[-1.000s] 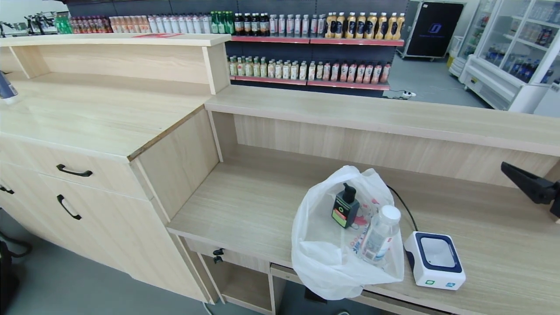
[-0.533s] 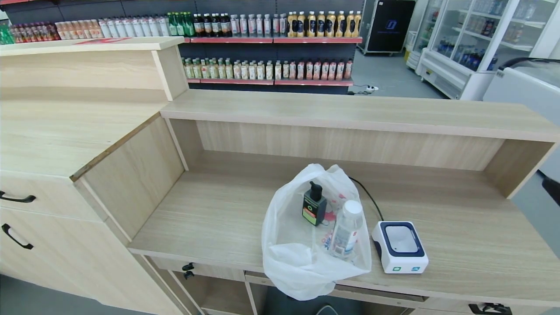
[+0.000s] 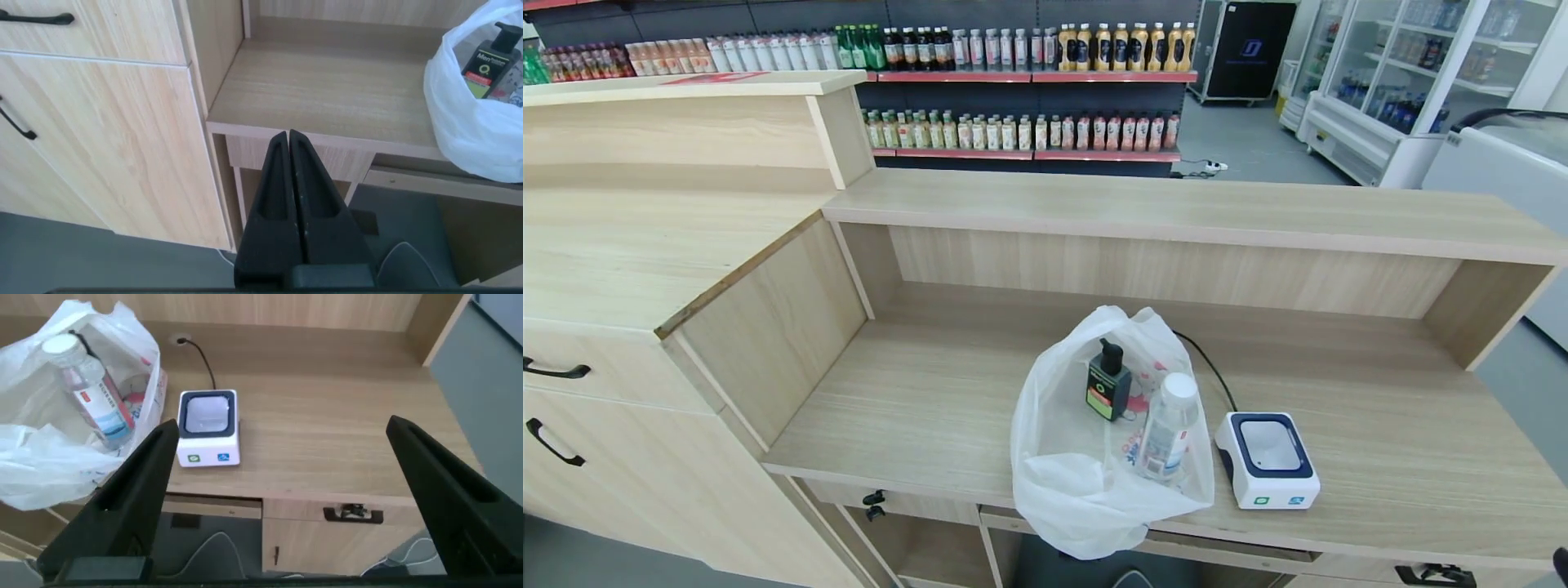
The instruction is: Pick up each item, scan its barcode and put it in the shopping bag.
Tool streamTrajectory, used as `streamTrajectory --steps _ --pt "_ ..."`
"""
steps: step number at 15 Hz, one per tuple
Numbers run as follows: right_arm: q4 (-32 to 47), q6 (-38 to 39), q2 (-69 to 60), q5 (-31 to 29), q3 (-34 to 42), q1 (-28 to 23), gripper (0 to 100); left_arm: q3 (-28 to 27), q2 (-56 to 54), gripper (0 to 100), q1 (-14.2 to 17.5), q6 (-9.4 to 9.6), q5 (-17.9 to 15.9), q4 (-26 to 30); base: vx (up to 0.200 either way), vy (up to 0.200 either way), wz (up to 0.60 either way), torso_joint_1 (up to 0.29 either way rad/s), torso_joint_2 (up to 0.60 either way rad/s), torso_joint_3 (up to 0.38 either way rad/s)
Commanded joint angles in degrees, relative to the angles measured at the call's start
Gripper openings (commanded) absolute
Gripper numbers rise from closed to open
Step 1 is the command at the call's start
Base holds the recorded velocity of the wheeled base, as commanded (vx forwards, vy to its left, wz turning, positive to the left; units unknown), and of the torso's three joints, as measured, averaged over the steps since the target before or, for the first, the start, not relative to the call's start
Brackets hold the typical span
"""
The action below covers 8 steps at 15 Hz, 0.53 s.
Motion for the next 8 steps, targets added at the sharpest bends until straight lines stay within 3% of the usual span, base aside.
streamTrajectory --steps 1,8 --pt "10.38 1.21 -15.31 1.92 1.16 -0.62 100 0.00 -0.02 0 0.00 0.00 0.04 0.00 0.000 0.000 0.00 0.000 0.00 0.000" --pt "11.61 3.06 -18.65 1.39 1.16 -0.09 100 0.00 -0.02 0 0.00 0.00 0.04 0.00 0.000 0.000 0.00 0.000 0.00 0.000"
